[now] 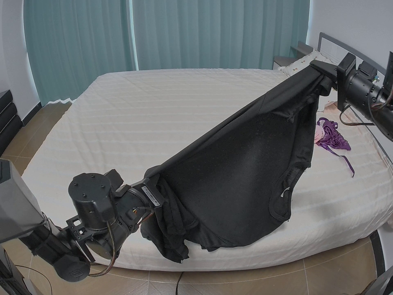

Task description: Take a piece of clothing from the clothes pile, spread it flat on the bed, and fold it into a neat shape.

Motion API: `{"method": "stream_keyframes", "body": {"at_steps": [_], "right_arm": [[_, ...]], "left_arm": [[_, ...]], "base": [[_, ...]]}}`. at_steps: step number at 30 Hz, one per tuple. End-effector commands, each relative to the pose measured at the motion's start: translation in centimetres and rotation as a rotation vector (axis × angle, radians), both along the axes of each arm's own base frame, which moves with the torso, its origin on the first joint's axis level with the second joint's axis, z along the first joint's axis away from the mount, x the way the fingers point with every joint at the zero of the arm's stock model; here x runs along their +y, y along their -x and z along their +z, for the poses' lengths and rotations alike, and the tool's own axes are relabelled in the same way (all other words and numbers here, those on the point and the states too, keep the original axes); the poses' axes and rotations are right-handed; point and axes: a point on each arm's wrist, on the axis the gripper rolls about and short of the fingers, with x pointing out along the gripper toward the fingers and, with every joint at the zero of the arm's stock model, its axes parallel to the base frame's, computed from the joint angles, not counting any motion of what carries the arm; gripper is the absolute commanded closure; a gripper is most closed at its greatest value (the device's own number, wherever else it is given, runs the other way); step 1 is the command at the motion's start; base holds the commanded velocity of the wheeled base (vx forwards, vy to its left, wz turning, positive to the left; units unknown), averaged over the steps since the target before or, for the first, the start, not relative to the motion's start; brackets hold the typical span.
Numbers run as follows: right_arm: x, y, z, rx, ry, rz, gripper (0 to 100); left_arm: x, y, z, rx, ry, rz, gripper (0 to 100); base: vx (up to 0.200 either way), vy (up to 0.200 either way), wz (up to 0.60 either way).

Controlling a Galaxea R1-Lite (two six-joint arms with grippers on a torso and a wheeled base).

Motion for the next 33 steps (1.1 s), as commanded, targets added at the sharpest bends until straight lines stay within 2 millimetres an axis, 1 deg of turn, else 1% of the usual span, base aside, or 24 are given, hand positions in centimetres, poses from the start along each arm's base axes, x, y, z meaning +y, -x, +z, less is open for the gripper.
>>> {"method": "stream_keyframes", "body": {"at_steps": [1, 2, 5, 7, 8, 10, 12, 13, 14, 15, 16, 17, 18, 19, 23, 24, 25, 26, 27, 29, 30, 31, 32, 33], "right_arm": [[0.5, -4.3, -3.7, 0.081, 0.022, -0.038, 100], [0.6, -4.9, -4.2, 0.084, 0.022, -0.044, 100], [0.8, -6.2, -5.1, 0.083, 0.022, -0.049, 100], [1.1, -7.1, -6.1, 0.083, 0.022, -0.049, 100], [1.1, -7.3, -6.3, 0.082, 0.021, -0.050, 100], [1.4, -8.4, -7.5, 0.086, 0.023, -0.055, 100], [1.5, -8.5, -7.7, 0.086, 0.025, -0.055, 100], [1.8, -9.7, -9.0, 0.103, 0.029, -0.055, 100], [1.8, -9.8, -9.1, 0.105, 0.029, -0.057, 100], [1.9, -10.5, -10.1, 0.127, 0.035, -0.063, 100], [2.0, -11.0, -10.7, 0.140, 0.039, -0.069, 100], [2.1, -11.1, -10.9, 0.145, 0.040, -0.072, 100], [2.3, -11.8, -11.9, 0.164, 0.045, -0.083, 100], [2.4, -12.2, -12.3, 0.173, 0.047, -0.089, 100], [2.8, -13.7, -14.3, 0.210, 0.057, -0.113, 100], [2.8, -13.7, -14.3, 0.210, 0.057, -0.113, 100], [3.0, -14.4, -15.3, 0.228, 0.062, -0.127, 100], [3.0, -14.6, -15.8, 0.235, 0.063, -0.129, 100], [3.1, -14.9, -16.3, 0.247, 0.064, -0.129, 0], [3.3, -15.6, -17.5, 0.267, 0.061, -0.130, 0], [3.3, -15.7, -17.6, 0.269, 0.062, -0.130, 0], [3.6, -16.7, -18.6, 0.279, 0.060, -0.144, 0], [3.8, -17.4, -19.3, 0.282, 0.061, -0.176, 0], [3.8, -17.6, -19.5, 0.283, 0.061, -0.186, 0]], "left_arm": [[-0.1, -2.7, -0.5, 0.024, -0.009, 0.021, 100], [0.0, -3.5, -0.4, 0.030, -0.011, 0.029, 100], [0.2, -5.1, -0.2, 0.038, -0.010, 0.049, 100], [0.4, -6.1, -0.7, 0.065, -0.024, 0.065, 100], [0.4, -6.3, -0.8, 0.069, -0.026, 0.065, 100], [0.4, -7.3, -1.6, 0.088, -0.034, 0.059, 100], [0.4, -7.4, -1.7, 0.091, -0.035, 0.058, 100], [0.2, -8.2, -3.0, 0.120, -0.046, 0.037, 100], [0.1, -8.2, -3.1, 0.125, -0.048, 0.032, 100], [-0.1, -8.7, -4.0, 0.141, -0.054, 0.019, 100], [-0.3, -9.0, -4.4, 0.147, -0.055, 0.012, 100], [-0.3, -9.1, -4.5, 0.151, -0.057, 0.010, 100], [-0.7, -9.8, -5.4, 0.161, -0.063, 0.009, 100], [-0.9, -10.2, -6.0, 0.170, -0.069, 0.010, 100], [-1.3, -11.9, -7.2, 0.181, -0.074, 0.024, 100], [-1.3, -11.9, -7.2, 0.181, -0.074, 0.024, 100], [-1.4, -12.5, -7.7, 0.184, -0.075, 0.029, 100], [-1.3, -12.8, -7.9, 0.184, -0.075, 0.033, 100], [-1.2, -13.2, -8.0, 0.182, -0.072, 0.041, 0], [-1.0, -14.3, -8.6, 0.175, -0.068, 0.058, 0], [-1.0, -14.4, -8.6, 0.174, -0.067, 0.061, 0], [-0.8, -15.5, -9.2, 0.167, -0.069, 0.089, 0], [-0.5, -16.1, -9.8, 0.165, -0.080, 0.119, 0], [-0.5, -16.3, -9.9, 0.161, -0.083, 0.129, 0]], "base": [[0.200, 0.000, 0.00], [0.200, 0.000, 0.00], [0.200, 0.000, 0.00], [0.200, 0.000, 0.00], [0.200, 0.000, 0.00], [0.200, 0.000, 0.00], [0.200, 0.000, 0.00], [0.200, 0.000, 0.00], [0.200, 0.000, 0.00], [0.200, 0.000, 0.00], [0.200, 0.000, 0.00], [0.200, 0.000, 0.00], [0.000, 0.000, 0.00], [0.000, 0.000, 0.00], [0.000, 0.000, 0.00], [0.000, 0.000, 0.00], [0.000, 0.000, 0.00], [0.000, 0.000, 0.00], [0.000, 0.000, 0.00], [0.000, 0.000, 0.00], [0.000, 0.000, 0.00], [0.000, 0.000, 0.00], [0.000, 0.000, 0.00], [0.000, 0.000, 0.00]]}}
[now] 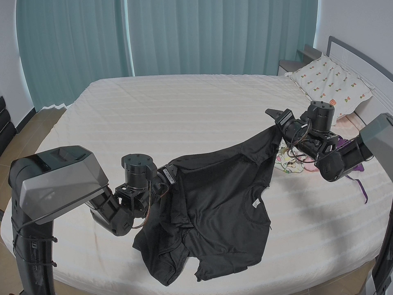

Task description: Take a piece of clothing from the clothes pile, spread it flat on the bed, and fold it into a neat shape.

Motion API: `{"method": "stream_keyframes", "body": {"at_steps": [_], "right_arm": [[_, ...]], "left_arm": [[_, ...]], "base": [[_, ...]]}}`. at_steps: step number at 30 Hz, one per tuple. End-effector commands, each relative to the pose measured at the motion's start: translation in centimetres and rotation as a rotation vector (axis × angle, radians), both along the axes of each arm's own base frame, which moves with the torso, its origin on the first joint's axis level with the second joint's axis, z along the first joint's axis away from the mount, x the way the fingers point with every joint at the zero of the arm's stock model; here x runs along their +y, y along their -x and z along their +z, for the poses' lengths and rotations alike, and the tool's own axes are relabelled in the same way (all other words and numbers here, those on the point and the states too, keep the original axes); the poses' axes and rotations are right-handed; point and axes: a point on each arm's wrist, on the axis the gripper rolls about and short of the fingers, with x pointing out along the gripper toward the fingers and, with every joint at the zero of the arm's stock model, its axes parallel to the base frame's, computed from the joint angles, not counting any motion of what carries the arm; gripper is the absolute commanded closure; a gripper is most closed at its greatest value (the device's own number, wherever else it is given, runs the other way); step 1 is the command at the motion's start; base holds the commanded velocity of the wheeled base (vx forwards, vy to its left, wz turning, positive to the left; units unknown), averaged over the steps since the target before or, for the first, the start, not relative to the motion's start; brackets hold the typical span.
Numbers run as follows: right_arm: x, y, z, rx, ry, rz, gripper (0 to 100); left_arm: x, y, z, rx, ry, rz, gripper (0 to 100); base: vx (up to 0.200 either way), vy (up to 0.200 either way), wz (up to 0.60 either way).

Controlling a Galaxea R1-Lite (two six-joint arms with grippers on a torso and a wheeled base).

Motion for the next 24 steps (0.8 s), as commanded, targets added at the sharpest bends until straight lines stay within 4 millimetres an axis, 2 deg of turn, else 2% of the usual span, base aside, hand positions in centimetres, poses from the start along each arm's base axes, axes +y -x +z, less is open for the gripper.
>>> {"method": "stream_keyframes", "body": {"at_steps": [1, 6, 8, 9, 10, 11, 13, 15, 16, 21, 24], "right_arm": [[0.7, -3.4, -4.3, 0.050, 0.020, -0.105, 0], [0.4, -4.3, -5.6, 0.070, 0.033, -0.173, 0], [0.0, -4.9, -6.9, 0.076, 0.072, -0.197, 0], [0.0, -4.9, -6.9, 0.076, 0.072, -0.197, 0], [-0.1, -5.4, -7.9, 0.075, 0.145, -0.211, 0], [-0.1, -5.5, -8.1, 0.078, 0.151, -0.212, 0], [-0.2, -5.9, -9.7, 0.094, 0.215, -0.227, 0], [-0.2, -5.9, -9.7, 0.094, 0.215, -0.227, 0], [-1.1, -6.3, -9.7, 0.084, 0.210, -0.273, 0], [-1.9, -5.3, -10.6, 0.143, 0.229, -0.267, 0], [-2.2, -3.9, -11.1, 0.189, 0.232, -0.202, 0]], "left_arm": [[1.2, -3.2, -3.3, 0.008, -0.056, 0.118, 0], [2.8, -4.7, -3.8, 0.010, -0.116, 0.182, 0], [3.8, -5.4, -3.8, 0.004, -0.194, 0.188, 0], [3.8, -5.4, -3.8, 0.004, -0.194, 0.188, 0], [4.4, -6.2, -3.9, -0.011, -0.248, 0.193, 0], [4.4, -6.2, -3.9, -0.012, -0.251, 0.192, 0], [4.6, -7.4, -4.2, -0.035, -0.282, 0.230, 0], [4.6, -7.4, -4.2, -0.035, -0.282, 0.230, 0], [5.0, -8.9, -4.4, -0.066, -0.350, 0.267, 0], [5.2, -8.8, -4.5, -0.001, -0.411, 0.242, 0], [5.2, -9.3, -2.2, -0.023, -0.403, 0.223, 0]], "base": [[0.000, 0.000, 0.00], [0.000, 0.000, 0.00], [0.000, 0.000, 0.00], [0.000, 0.000, 0.00], [0.000, 0.000, 0.00], [0.000, 0.000, 0.00], [0.000, 0.000, 0.00], [0.000, 0.000, 0.00], [0.000, 0.000, 0.00], [0.000, 0.000, 0.00], [0.000, 0.000, 0.00]]}}
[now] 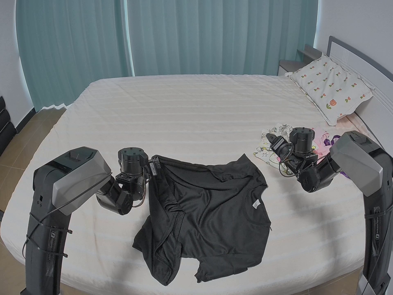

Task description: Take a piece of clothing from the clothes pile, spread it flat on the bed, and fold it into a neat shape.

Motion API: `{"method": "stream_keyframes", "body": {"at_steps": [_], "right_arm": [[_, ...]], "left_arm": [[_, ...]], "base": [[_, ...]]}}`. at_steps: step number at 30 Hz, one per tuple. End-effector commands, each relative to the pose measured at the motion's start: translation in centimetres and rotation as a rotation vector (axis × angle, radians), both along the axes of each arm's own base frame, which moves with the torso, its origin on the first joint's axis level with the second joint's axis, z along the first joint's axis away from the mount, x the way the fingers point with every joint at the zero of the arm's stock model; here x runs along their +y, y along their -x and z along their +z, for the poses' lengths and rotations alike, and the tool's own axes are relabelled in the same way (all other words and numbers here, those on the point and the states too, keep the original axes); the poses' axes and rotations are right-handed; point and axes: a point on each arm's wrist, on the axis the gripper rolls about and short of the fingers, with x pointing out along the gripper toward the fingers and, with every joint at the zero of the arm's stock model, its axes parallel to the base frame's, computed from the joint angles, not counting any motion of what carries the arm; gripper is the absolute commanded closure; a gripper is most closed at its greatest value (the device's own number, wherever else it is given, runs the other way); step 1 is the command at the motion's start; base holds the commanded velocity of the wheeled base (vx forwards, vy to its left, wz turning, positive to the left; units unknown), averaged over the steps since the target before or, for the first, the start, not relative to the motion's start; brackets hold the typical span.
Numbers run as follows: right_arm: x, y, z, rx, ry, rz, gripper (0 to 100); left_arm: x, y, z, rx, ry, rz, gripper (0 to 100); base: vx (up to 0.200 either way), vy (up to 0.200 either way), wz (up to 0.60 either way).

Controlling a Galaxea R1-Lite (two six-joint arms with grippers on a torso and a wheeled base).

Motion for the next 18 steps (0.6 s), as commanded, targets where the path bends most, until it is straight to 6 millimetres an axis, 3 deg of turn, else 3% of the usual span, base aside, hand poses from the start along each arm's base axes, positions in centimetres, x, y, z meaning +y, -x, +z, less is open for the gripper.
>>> {"method": "stream_keyframes", "body": {"at_steps": [1, 2, 3, 6, 11, 12, 18], "right_arm": [[-1.0, 2.6, -1.6, 0.117, -0.004, 0.087, 0], [-1.0, 2.6, -1.6, 0.117, -0.004, 0.087, 0], [-1.4, 3.7, -2.0, 0.156, -0.013, 0.130, 0], [-1.5, 5.1, -2.8, 0.211, -0.017, 0.169, 0], [-1.7, 6.5, -4.2, 0.283, -0.012, 0.202, 0], [-1.8, 7.5, -5.0, 0.329, -0.017, 0.245, 0], [-1.8, 9.2, -7.0, 0.413, 0.043, 0.315, 0]], "left_arm": [[0.7, -1.4, 3.4, -0.031, 0.003, -0.022, 0], [0.7, -1.4, 3.4, -0.031, 0.003, -0.022, 0], [1.1, -2.0, 4.9, -0.028, 0.002, -0.027, 0], [2.2, -2.3, 6.6, 0.037, -0.030, -0.053, 0], [2.8, -3.3, 9.2, -0.042, -0.007, -0.094, 0], [3.2, -4.1, 10.6, -0.099, -0.002, -0.078, 0], [3.4, -4.2, 7.7, -0.024, -0.022, -0.042, 0]], "base": [[0.000, 0.000, 0.00], [0.000, 0.000, 0.00], [0.000, 0.000, 0.00], [0.000, 0.000, 0.00], [0.000, 0.000, 0.00], [0.000, 0.000, 0.00], [0.000, 0.000, 0.00]]}}
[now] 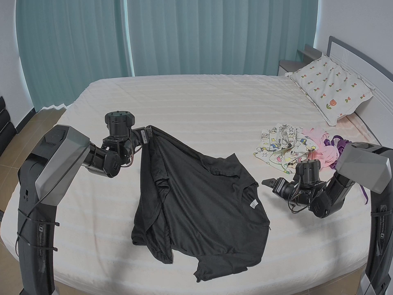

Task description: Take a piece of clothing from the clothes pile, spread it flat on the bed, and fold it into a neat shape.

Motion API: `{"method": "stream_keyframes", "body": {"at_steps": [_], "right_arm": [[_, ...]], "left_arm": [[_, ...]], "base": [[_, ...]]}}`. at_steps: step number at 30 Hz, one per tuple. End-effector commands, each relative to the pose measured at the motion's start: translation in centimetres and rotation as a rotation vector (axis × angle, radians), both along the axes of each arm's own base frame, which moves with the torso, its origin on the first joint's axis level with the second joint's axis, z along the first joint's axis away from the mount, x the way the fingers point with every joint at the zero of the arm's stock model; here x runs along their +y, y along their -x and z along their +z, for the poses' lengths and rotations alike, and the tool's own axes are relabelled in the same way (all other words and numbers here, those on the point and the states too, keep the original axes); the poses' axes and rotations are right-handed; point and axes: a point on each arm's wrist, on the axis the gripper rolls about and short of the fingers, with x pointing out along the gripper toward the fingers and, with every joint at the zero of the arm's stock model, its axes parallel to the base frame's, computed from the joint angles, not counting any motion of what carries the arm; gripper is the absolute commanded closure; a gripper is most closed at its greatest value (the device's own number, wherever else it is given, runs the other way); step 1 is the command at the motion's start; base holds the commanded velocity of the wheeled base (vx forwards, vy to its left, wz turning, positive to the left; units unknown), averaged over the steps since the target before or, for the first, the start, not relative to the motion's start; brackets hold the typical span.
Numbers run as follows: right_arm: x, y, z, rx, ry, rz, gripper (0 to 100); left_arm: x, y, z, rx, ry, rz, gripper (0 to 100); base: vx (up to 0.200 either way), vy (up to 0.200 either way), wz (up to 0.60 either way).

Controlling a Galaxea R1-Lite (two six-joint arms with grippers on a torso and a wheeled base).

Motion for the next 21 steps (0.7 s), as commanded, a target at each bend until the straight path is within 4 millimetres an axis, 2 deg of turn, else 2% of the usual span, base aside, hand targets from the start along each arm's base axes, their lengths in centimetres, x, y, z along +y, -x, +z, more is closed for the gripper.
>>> {"method": "stream_keyframes", "body": {"at_steps": [1, 5, 6, 7, 9, 14, 20, 21], "right_arm": [[0.0, 1.7, -1.1, 0.061, 0.028, 0.047, 0], [0.2, 2.2, -1.1, 0.081, 0.015, 0.085, 0], [0.2, 2.2, -1.1, 0.081, 0.015, 0.085, 0], [0.5, 2.6, -1.3, 0.092, 0.016, 0.122, 0], [1.0, 2.9, -1.4, 0.103, 0.017, 0.154, 0], [1.6, 3.0, -1.6, 0.137, 0.035, 0.193, 0], [2.4, 2.7, -2.1, 0.229, 0.055, 0.264, 0], [2.5, 2.7, -2.2, 0.233, 0.058, 0.268, 100]], "left_arm": [[0.7, 0.3, -1.4, 0.049, -0.011, 0.014, 0], [0.4, 0.5, -3.6, 0.103, -0.017, 0.000, 0], [0.4, 0.5, -3.6, 0.103, -0.017, 0.000, 0], [0.4, 0.4, -4.5, 0.121, -0.019, 0.000, 0], [0.3, 0.4, -5.1, 0.131, -0.019, 0.000, 0], [-0.1, 0.6, -5.1, 0.131, 0.032, 0.005, 0], [0.1, 2.6, -4.9, 0.182, 0.094, 0.020, 0], [0.1, 2.6, -4.9, 0.183, 0.095, 0.021, 0]], "base": [[0.000, 0.000, 0.00], [0.000, 0.000, 0.00], [0.000, 0.000, 0.00], [0.000, 0.000, 0.00], [0.000, 0.000, 0.00], [0.000, 0.000, 0.00], [0.000, 0.000, 0.00], [0.000, 0.000, 0.00]]}}
